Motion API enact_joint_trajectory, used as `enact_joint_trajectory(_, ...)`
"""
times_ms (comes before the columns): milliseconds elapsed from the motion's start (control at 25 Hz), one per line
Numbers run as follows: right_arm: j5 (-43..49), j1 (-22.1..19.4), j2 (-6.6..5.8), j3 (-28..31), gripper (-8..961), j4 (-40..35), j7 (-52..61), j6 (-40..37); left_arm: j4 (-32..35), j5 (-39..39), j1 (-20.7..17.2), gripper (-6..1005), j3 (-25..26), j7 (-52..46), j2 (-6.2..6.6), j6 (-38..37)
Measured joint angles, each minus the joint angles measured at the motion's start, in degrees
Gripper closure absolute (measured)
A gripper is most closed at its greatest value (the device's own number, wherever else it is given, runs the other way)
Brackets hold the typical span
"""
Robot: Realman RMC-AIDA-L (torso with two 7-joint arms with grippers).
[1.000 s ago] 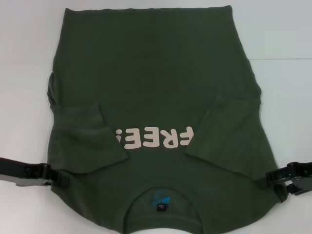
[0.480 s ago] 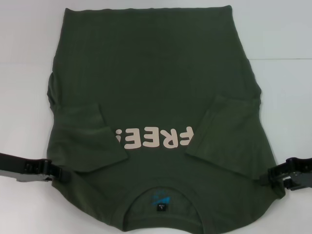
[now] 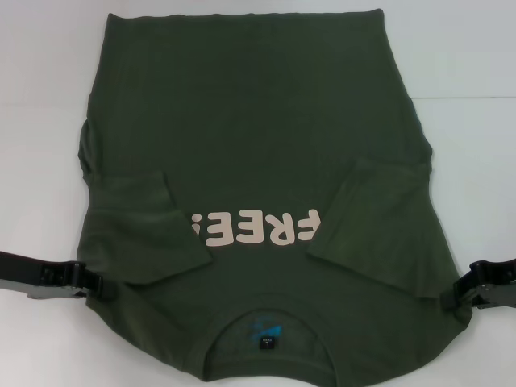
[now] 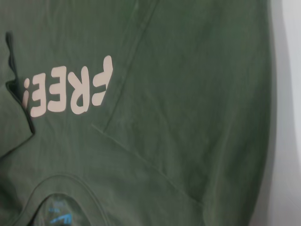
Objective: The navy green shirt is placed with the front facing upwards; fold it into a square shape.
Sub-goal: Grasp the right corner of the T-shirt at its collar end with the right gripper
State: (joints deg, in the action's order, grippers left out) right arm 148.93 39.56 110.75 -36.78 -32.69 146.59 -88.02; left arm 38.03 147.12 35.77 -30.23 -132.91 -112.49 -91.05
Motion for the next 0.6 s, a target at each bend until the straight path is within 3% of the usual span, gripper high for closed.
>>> enact_joint_trajectory(360, 0.0, 0.2, 0.28, -0.2, 873, -0.3, -0.7, 0.3, 0.0, 0.0, 0.0, 945, 0.0, 0.1, 0.0, 0.0)
enact_joint_trajectory(600, -0.3, 0.3, 0.33, -0.1, 907, -0.5, -2.0, 0.0, 0.0, -0.1, -0.2, 945, 0.0, 0.3, 0.0, 0.2)
